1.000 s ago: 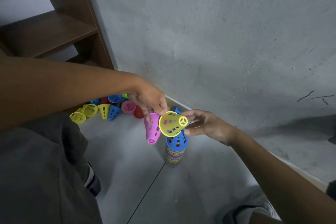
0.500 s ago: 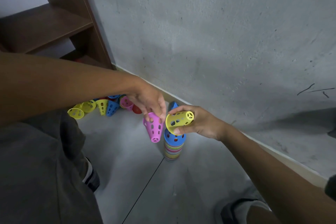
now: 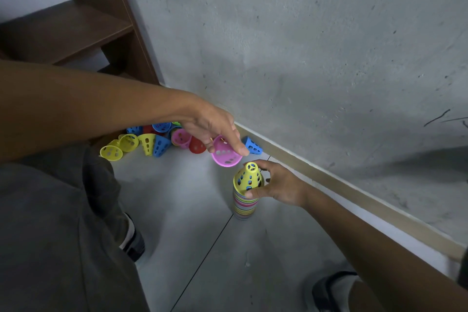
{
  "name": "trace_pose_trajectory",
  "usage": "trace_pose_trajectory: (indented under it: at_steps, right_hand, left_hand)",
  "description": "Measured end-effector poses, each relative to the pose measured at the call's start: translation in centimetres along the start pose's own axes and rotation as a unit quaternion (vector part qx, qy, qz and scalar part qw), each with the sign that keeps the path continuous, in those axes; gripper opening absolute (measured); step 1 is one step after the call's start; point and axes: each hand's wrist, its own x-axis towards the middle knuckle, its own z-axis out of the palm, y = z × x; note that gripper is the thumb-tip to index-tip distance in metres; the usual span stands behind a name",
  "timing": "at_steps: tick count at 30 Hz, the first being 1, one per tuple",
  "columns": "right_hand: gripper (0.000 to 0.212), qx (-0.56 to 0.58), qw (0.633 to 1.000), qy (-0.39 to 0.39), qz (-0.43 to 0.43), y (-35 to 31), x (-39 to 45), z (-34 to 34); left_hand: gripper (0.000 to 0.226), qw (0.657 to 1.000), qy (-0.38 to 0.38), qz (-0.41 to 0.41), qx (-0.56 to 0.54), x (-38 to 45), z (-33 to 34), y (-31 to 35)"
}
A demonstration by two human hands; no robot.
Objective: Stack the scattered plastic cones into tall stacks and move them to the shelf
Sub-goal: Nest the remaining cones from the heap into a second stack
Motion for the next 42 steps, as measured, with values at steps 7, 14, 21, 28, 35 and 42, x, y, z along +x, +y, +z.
trace_pose_trajectory:
  at_steps: [7,14,21,28,35,42]
  right_hand:
    - [0.101,0.045,0.997,-0.018,0.063,2.6,-0.1,0.8]
    - [0.085,0.153,0.981,-0.062,0.106,3.5,-0.7,1.1]
    - [0.082,0.146,0.984,-0.088,0.057,4.6,-0.7,3.1]
    - [0.094,0.147,0.985,-0.082,0.045,5.7,0.8,4.4]
    - [0.076,0.148,0.986,-0.075,0.033,4.7,2.4,5.0]
    - [0.046,0.143,0.988,-0.060,-0.010,1.6,5.1,7.8]
  left_hand:
    - [0.047,0.994,0.016,0.030,-0.101,0.1,1.4,0.7]
    - [0.050,0.993,-0.041,0.026,-0.110,0.6,0.6,0.1]
    - [0.065,0.999,-0.033,-0.007,-0.024,2.5,4.2,-2.2]
    - [0.066,0.997,0.022,-0.029,-0.067,4.8,5.8,-4.5]
    - [0.061,0.995,0.036,-0.029,-0.093,4.5,5.1,-6.7]
    - [0.051,0.989,0.070,-0.020,-0.132,2.8,3.0,-10.8]
